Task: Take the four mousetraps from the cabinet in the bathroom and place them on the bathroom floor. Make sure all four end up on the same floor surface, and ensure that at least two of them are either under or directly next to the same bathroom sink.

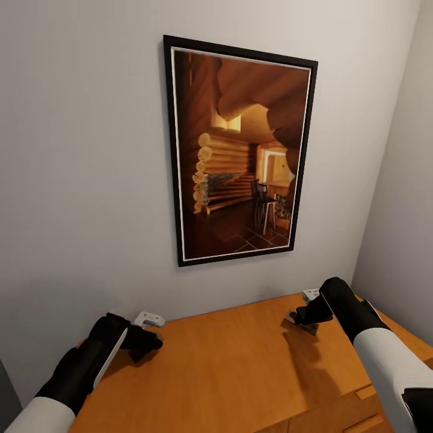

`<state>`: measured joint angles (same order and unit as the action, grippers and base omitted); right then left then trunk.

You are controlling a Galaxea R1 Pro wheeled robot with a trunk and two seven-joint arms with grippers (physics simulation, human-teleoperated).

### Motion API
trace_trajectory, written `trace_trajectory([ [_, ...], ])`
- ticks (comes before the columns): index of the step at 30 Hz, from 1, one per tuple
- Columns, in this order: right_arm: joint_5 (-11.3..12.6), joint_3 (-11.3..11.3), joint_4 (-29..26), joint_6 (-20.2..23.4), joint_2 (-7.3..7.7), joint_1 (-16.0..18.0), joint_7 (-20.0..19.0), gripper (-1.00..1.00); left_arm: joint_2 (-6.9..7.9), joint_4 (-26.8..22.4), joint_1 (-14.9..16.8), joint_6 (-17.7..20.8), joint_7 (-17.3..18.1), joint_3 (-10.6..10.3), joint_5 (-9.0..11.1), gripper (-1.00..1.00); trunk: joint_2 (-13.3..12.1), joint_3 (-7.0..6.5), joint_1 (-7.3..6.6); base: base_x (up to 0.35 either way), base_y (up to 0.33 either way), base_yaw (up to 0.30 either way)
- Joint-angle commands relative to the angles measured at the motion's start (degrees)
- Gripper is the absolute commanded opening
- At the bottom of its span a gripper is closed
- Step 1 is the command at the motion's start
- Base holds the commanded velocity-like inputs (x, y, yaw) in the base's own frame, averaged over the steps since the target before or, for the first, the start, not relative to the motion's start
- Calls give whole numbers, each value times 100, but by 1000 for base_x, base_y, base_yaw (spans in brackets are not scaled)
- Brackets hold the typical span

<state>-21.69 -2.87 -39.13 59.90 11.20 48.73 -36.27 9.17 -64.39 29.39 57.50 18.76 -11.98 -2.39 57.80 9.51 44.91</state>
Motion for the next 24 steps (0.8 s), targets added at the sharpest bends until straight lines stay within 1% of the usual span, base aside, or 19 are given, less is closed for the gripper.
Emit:
trace_trajectory([
  [1, -60, -21, -6, 10, 5, 5, -57, -100, 5, -6, 5, 18, 28, -11, -28, 100, 6, 9, 1, 0, 0, 0],
  [19, -58, -21, -6, 10, 3, 5, -56, -100, 10, 56, 5, 17, 33, -15, 4, 100, 6, 9, 1, 0, 0, 0],
  [22, -59, -21, -6, 10, -2, 5, -56, -100, 2, 401, 5, -25, 38, -15, -7, 100, 6, 9, 1, 0, 0, 0],
  [24, -58, -21, -6, 10, 0, 5, -56, -100, 0, 510, 5, -36, 39, -15, -16, 100, 6, 9, 1, 0, 0, 0],
])
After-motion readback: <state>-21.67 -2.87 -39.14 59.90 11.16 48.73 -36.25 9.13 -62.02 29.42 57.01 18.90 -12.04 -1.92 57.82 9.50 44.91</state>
